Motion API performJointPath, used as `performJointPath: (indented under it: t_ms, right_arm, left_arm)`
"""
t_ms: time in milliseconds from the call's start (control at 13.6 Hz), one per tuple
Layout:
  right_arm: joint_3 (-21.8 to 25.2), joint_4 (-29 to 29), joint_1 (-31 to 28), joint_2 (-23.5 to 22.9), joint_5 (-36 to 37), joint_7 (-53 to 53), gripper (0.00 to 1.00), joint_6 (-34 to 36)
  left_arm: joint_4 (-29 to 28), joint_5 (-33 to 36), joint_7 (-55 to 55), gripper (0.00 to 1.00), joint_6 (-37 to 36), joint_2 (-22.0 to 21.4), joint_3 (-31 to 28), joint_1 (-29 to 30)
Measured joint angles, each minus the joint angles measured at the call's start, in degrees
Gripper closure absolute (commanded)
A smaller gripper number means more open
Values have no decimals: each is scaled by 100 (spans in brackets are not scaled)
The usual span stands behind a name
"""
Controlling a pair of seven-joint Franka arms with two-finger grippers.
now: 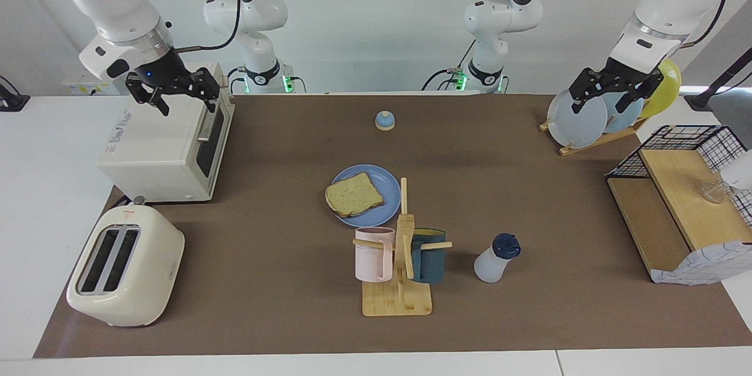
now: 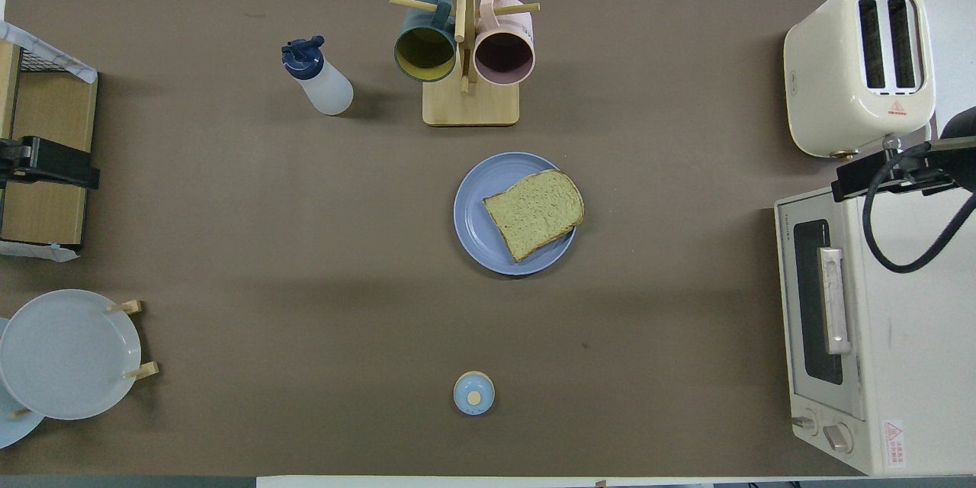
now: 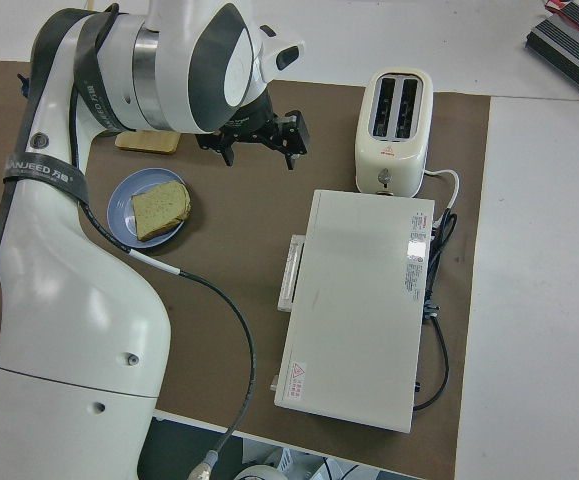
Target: Put bread on plate and add seasoning
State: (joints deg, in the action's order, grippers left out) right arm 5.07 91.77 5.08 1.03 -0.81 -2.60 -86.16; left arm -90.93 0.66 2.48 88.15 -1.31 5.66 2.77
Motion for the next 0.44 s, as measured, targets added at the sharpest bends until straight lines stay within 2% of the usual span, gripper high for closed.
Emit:
performJointPath:
  t_ms: [442]
  right_arm:
    - [-6,-9,7,0,0,0,0,0]
  left_arm:
    - [-39,-238,-4,0,-51,-40,-62,-69]
